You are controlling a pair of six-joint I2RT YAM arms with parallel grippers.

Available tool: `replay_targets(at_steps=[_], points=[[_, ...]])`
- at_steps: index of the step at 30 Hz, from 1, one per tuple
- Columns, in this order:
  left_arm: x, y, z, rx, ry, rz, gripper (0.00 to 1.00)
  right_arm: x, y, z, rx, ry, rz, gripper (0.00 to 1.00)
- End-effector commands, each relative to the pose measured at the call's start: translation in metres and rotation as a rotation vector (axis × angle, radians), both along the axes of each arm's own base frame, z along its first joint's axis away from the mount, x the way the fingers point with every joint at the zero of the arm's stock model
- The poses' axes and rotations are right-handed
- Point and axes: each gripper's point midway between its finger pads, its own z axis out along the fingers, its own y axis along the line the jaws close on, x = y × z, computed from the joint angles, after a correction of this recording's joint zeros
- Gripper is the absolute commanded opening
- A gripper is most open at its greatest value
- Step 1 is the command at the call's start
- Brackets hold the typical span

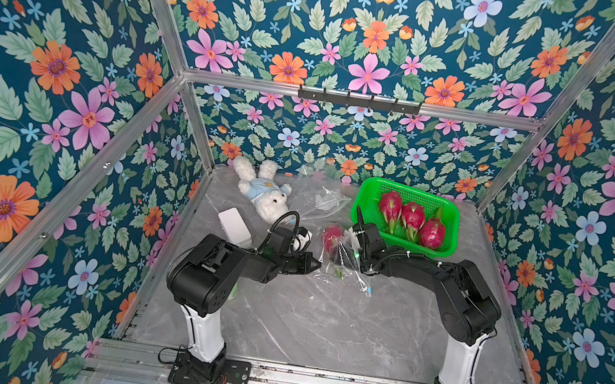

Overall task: Open the zip-top bag and take out the dragon fruit
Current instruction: Pick up the dragon fruit from the zipper food storage bag.

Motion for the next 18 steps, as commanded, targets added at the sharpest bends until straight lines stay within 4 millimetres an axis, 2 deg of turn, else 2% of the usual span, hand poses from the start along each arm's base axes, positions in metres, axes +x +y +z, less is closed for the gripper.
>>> replay_targets(at_steps=[1,5,9,13,16,18], points=[[0.002,-0.005,0.009,-0.037,-0.023,-0.011,0.0,0.003,-0.005,-0.013,-0.063,0.01,-0.007,0.67],[0.001,-0.004,0.01,-0.039,-0.024,-0.012,0.0,0.008,-0.009,-0.025,-0.107,0.02,-0.029,0.62],[-0.001,-0.003,0.01,-0.033,-0.022,-0.016,0.0,0.015,-0.019,-0.026,-0.171,-0.002,-0.052,0.58],[-0.002,-0.002,0.011,-0.02,-0.023,-0.018,0.0,0.019,-0.022,-0.023,-0.213,-0.02,-0.033,0.38],[-0.001,0.001,0.009,-0.007,-0.024,-0.01,0.0,0.017,-0.017,-0.019,-0.18,-0.009,-0.011,0.21],[0.001,0.004,0.007,0.0,-0.023,0.002,0.0,0.014,-0.013,-0.013,-0.133,0.004,0.0,0.13]])
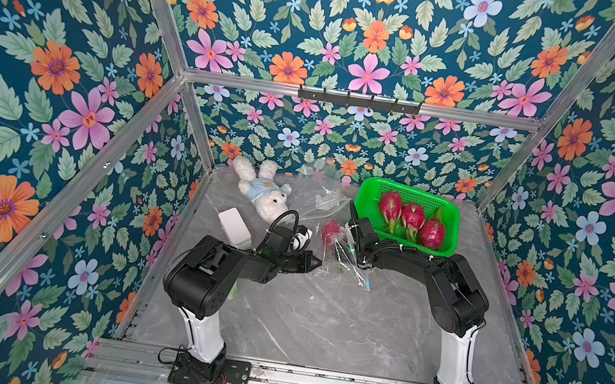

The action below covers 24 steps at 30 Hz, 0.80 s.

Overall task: Open the zip-top bag and take out the dragon fruit
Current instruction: Pick up the dragon fruit from the zipper food storage bag.

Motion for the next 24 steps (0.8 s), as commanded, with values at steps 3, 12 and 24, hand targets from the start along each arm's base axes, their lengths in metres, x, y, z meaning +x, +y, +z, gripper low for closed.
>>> replay_targets(at_steps=[3,12,24], points=[[0.007,0.007,-0.006,0.037,-0.011,0.017,0.0,-0.016,-0.004,0.012,0.069,0.066,0.01,0.06],[0.034,0.021,-0.026,0.228,-0.053,0.035,0.0,-0.026,-0.011,0.072,0.409,0.107,-0.004,0.0],[0.092,0.045,-0.004,0.38,-0.184,0.159,0.0,-0.063,-0.011,0.09,0.622,0.208,0.034,0.0]])
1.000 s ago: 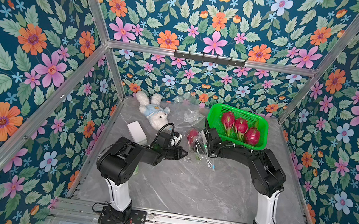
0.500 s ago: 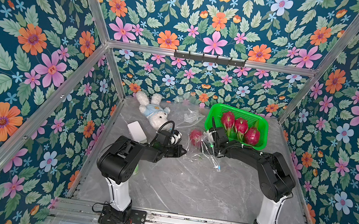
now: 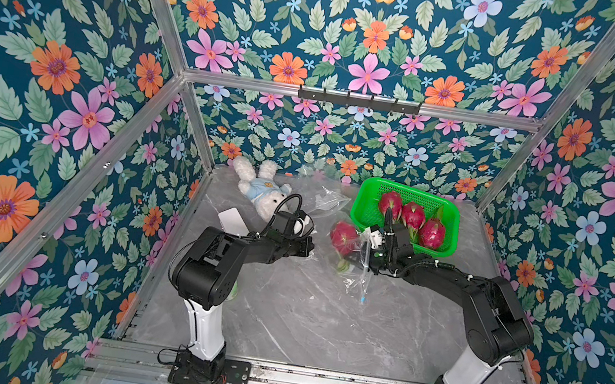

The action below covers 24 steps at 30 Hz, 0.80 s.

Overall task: Open the zip-top bag and take out the dragon fruit
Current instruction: Pick up the dragon fruit from the zipper food storage bag.

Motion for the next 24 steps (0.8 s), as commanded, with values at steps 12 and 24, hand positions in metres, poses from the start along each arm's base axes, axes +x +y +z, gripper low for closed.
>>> replay_targets(at_steps=[12,24], points=[[0.068,0.047,0.035,0.141,-0.143,0.176,0.0,-0.041,0.004,0.008,0.149,0.085,0.075,0.0],[0.098,0.129,0.086,0.162,-0.219,0.394,0.0,-0.06,-0.003,-0.011,0.113,0.12,0.109,0.0]])
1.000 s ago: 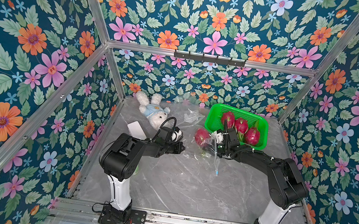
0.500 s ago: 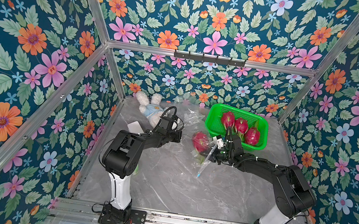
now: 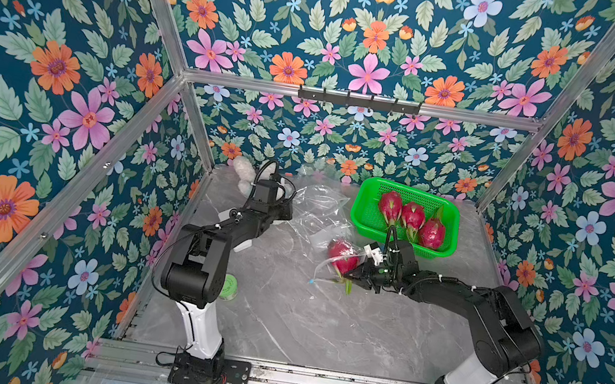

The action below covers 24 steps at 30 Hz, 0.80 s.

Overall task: Open the zip-top bag and take out the dragon fruit
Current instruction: Pick up the dragon fruit from the zipper food storage bag.

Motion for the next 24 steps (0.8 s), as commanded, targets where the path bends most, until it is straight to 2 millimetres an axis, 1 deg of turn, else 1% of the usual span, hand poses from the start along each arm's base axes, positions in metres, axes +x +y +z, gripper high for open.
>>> replay_targets(at_steps=[1,5,8,13,17,20,24], points=[[0.004,0.028,0.005,0.021,-0.005,0.081,0.0,-0.006,-0.001,0.01,0.009,-0.028,0.026,0.0],[0.001,0.05,0.002,-0.006,0.003,0.137,0.0,-0.008,-0.009,0.013,-0.024,-0.051,0.018,0.0],[-0.003,0.056,0.002,-0.025,-0.003,0.15,0.0,-0.009,-0.019,0.015,-0.048,-0.058,-0.001,0.0],[-0.007,0.057,-0.003,-0.015,0.008,0.149,0.0,-0.008,-0.049,0.02,-0.063,-0.07,-0.073,0.0],[-0.008,0.058,-0.009,-0.007,0.021,0.15,0.0,-0.014,-0.073,0.026,-0.091,-0.083,-0.117,0.0],[-0.007,0.055,-0.013,-0.015,0.03,0.139,0.0,-0.018,-0.087,0.033,-0.101,-0.102,-0.14,0.0],[-0.007,0.046,-0.018,-0.055,0.046,0.107,0.0,-0.02,-0.095,0.047,-0.088,-0.148,-0.152,0.0]])
